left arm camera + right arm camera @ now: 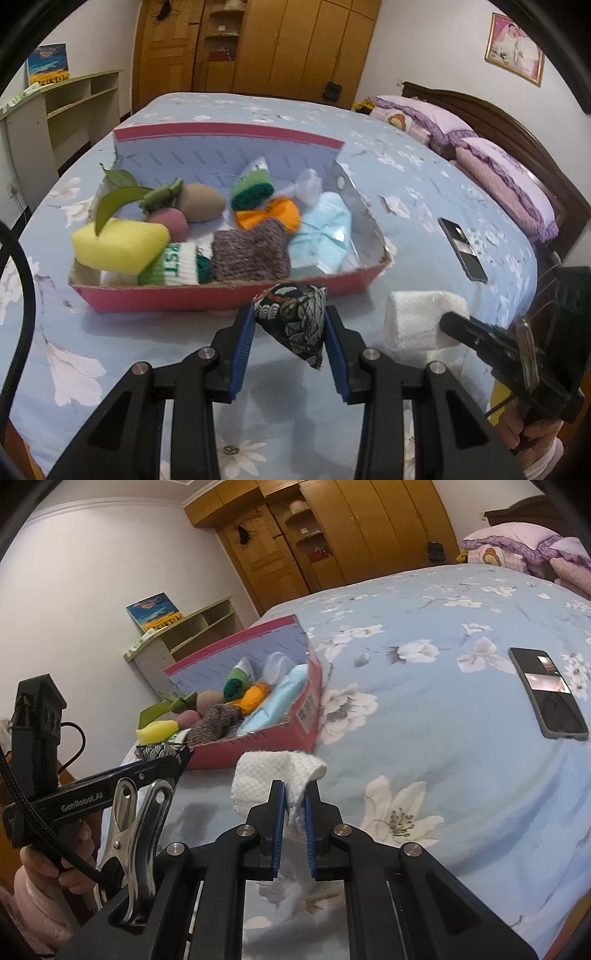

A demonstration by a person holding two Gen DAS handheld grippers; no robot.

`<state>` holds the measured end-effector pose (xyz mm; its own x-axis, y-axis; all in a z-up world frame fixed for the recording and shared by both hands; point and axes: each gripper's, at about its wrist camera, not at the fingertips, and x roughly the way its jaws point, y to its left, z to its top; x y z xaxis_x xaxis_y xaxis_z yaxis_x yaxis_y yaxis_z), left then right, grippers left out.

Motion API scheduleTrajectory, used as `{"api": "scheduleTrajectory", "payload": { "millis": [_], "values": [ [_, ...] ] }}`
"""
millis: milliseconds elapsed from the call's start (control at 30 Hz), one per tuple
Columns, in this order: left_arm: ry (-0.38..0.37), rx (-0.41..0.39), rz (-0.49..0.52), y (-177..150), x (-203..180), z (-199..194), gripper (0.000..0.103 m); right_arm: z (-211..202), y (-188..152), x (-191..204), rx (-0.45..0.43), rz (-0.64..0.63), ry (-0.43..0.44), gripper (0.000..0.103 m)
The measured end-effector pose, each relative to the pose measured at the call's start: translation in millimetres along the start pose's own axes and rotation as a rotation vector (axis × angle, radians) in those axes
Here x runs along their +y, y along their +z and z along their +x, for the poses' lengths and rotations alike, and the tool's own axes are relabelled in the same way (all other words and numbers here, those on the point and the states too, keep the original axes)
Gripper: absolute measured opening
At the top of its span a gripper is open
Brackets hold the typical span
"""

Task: Organize soft objects
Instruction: 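Carry the patterned pouch and white towel roll over the box and lower them in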

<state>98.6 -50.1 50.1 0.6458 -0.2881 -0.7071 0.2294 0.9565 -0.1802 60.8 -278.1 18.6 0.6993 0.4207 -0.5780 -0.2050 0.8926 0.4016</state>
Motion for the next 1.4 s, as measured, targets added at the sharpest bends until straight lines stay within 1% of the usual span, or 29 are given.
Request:
{"api": "scheduleTrajectory", "payload": {
  "millis": [167, 400, 600, 867, 1033, 1400],
  "values": [
    [0.013, -0.03, -0.007, 10.0, 8.8, -7.1, 0.039, 4.2, 8.7, 12.0, 0.015, -0.025, 0.026, 0.011],
    [0.045, -0.073, -0.011, 27.5, 20.5, -15.8, 0.039, 12.6, 30.1, 28.3, 0.016, -0.038, 0.064, 0.011],
    [0.071, -0.094, -0.01, 41.8, 27.1, -14.2, 0.039, 24.0, 48.4, 45.8, 0.0, -0.068, 0.066, 0.011],
    [0.085, -0.095, -0.016, 52.9, 32.6, -3.5, 0.039, 44.0, 65.8, 59.0, -0.022, -0.077, 0.056, 0.011],
    [0.112, -0.093, -0.024, 58.3, 36.8, 9.7, 0.039, 55.1, 73.7, 64.8, -0.028, -0.094, 0.034, 0.011],
    [0.137, -0.066, -0.035, 62.7, 41.7, 41.0, 0.039, 84.8, 80.7, 61.0, -0.016, -0.109, -0.011, 0.012]
  ]
}}
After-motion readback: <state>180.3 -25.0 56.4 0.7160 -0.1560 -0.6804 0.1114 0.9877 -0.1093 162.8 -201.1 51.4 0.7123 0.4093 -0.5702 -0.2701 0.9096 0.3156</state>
